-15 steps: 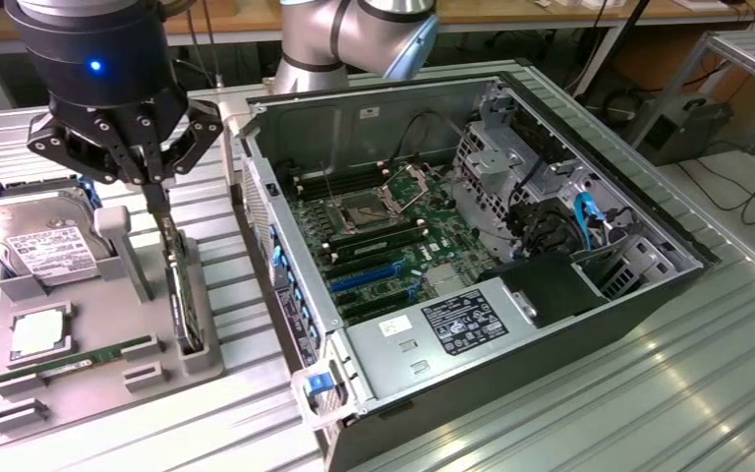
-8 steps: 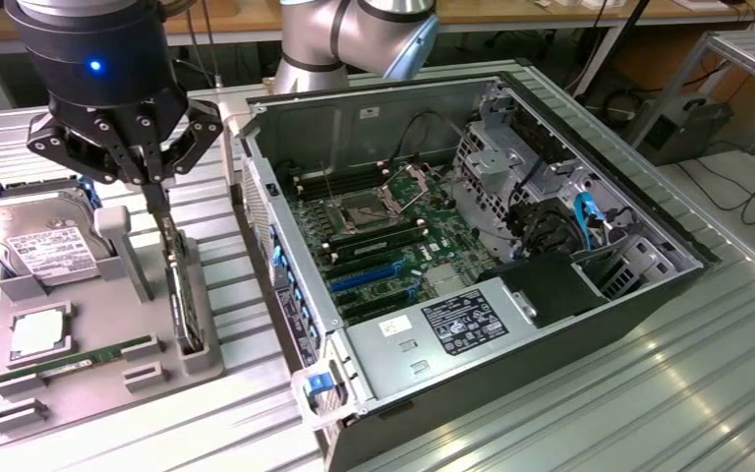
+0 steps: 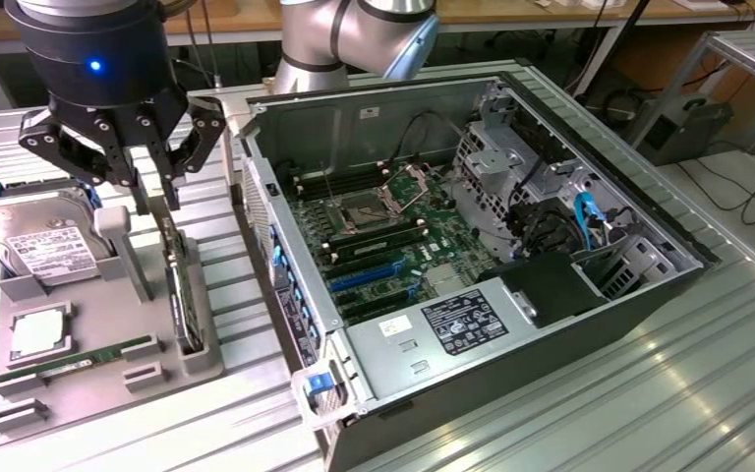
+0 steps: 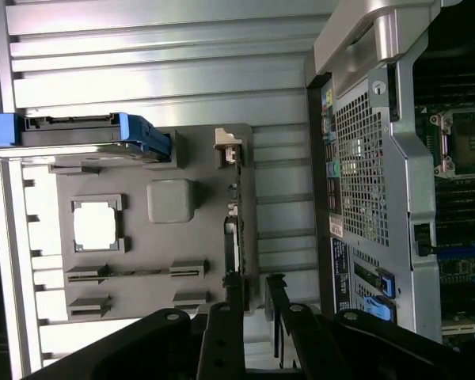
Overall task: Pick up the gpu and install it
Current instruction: 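Pick up the gpu and move the gpu toward the slot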
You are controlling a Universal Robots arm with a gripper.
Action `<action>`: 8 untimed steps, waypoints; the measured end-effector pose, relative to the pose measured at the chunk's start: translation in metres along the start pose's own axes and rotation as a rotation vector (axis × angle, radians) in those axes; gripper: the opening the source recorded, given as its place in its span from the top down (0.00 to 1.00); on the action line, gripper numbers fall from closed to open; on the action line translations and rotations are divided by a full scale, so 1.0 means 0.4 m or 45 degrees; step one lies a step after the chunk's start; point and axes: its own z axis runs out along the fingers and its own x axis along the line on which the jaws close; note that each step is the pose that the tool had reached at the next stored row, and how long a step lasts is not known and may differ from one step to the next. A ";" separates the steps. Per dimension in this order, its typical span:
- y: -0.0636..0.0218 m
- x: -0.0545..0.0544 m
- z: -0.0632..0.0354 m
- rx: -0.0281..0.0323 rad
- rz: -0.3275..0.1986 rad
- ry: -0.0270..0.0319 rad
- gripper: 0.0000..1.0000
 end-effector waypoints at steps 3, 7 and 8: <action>0.000 0.000 0.000 0.0000 0.000 0.0002 0.70; -0.001 0.000 0.019 -0.0001 0.000 -0.0005 0.70; -0.001 0.001 0.025 -0.0001 0.000 -0.0006 0.70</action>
